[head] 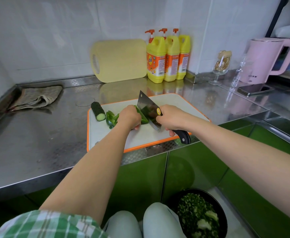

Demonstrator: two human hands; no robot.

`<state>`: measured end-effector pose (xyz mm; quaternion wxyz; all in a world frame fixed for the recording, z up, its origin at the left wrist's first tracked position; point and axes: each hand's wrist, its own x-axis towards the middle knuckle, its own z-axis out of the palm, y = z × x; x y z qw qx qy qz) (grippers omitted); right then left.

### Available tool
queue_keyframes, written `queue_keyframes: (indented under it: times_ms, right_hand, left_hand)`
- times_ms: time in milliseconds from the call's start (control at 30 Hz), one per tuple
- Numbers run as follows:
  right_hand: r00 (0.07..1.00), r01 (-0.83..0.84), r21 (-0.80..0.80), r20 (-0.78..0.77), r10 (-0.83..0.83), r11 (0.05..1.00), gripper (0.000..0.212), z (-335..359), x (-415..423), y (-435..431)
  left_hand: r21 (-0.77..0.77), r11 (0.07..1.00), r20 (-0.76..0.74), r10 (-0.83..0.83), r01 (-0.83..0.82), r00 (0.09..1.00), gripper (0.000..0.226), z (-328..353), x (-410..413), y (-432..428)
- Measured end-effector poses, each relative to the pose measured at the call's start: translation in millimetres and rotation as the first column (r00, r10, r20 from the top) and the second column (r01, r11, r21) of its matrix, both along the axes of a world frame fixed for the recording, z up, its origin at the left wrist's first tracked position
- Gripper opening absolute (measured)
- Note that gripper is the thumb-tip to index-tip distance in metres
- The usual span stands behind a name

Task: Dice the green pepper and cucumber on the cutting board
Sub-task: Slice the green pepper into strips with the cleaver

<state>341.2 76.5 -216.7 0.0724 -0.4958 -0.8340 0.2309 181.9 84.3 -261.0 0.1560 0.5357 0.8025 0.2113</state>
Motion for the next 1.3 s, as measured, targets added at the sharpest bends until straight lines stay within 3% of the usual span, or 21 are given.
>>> queue_keyframes:
  times_ms: [400,600,767,867,967,1067,1200,1300]
  right_hand:
    - [0.992,-0.015,-0.027,0.125,0.018,1.0,0.016,2,-18,10]
    - [0.983,-0.003,0.024,0.185,-0.001,1.0,0.012,-3,-31,13]
    - [0.998,0.055,0.048,0.0,-0.055,0.997,0.017,-15,-27,19]
    - [0.973,0.073,0.012,-0.218,-0.069,0.997,0.017,-17,-19,25]
    - [0.862,0.114,-0.059,-0.491,-0.128,0.992,0.022,-8,-7,33]
    - [0.742,0.133,-0.196,-0.63,-0.229,0.971,0.017,-4,7,41]
    - [0.619,0.16,-0.367,-0.686,-0.382,0.916,0.019,-21,23,52]
    - [0.559,0.16,-0.449,-0.693,-0.455,0.879,0.022,-36,32,57]
  left_hand:
    - [-0.058,0.998,-0.034,-0.035,0.033,0.999,0.013,1,1,3]
    - [0.06,0.997,-0.124,-0.046,0.054,0.991,0.03,0,2,-6]
    - [0.164,0.986,-0.336,0.036,0.021,0.941,0.021,14,2,-14]
    - [0.134,0.991,-0.506,0.071,-0.004,0.86,0.018,17,-9,-20]
    - [0.108,0.993,-0.565,0.094,-0.039,0.82,0.027,15,-19,-23]
    - [0.197,0.98,-0.52,0.087,0.02,0.85,0.03,15,-20,-20]
    - [0.181,0.926,-0.472,-0.214,0.332,0.855,0.033,15,-10,-6]
    - [-0.016,0.869,-0.462,-0.445,0.495,0.767,0.054,12,1,10]
